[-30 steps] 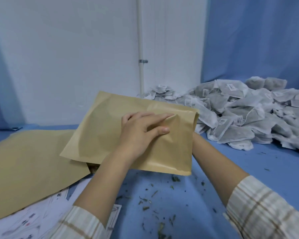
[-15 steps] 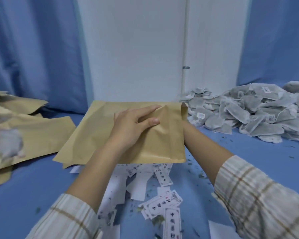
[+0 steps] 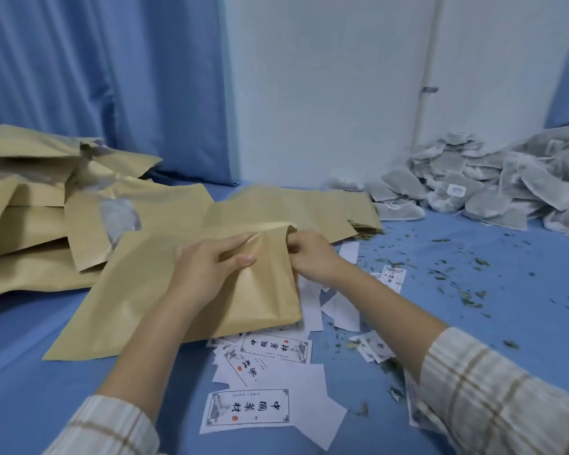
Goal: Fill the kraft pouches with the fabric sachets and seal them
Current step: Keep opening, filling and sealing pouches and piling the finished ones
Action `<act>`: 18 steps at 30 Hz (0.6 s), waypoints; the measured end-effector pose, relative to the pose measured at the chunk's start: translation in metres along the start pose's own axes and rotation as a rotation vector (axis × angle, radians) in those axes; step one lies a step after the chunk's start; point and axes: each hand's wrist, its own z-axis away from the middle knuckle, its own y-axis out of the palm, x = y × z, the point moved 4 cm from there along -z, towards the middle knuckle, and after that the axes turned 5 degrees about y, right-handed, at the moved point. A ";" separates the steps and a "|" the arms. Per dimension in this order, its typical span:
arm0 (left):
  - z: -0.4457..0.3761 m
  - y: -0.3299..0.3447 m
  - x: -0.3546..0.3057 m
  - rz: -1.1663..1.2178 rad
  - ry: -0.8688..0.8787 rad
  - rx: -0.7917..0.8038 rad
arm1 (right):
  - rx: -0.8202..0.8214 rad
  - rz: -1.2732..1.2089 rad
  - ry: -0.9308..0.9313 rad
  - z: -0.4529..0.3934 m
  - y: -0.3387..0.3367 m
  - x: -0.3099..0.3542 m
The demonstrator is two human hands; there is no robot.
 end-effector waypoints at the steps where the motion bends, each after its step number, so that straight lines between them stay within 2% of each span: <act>1: 0.001 0.002 0.003 -0.036 0.015 -0.011 | -0.035 0.065 -0.025 0.003 -0.006 -0.011; 4: -0.001 0.005 0.009 -0.077 0.049 -0.030 | -0.012 0.149 -0.025 0.013 -0.025 -0.044; 7: -0.001 0.007 0.011 -0.080 0.072 -0.029 | 0.205 0.414 0.001 0.019 -0.021 -0.069; 9: -0.001 0.007 0.012 -0.070 0.078 -0.031 | 0.263 0.533 -0.050 0.022 -0.017 -0.074; 13: 0.000 0.009 0.013 -0.086 0.101 -0.030 | 0.135 0.477 -0.175 0.021 -0.016 -0.070; 18: 0.001 0.009 0.017 -0.115 0.117 -0.023 | -0.060 0.053 0.006 0.019 -0.034 -0.073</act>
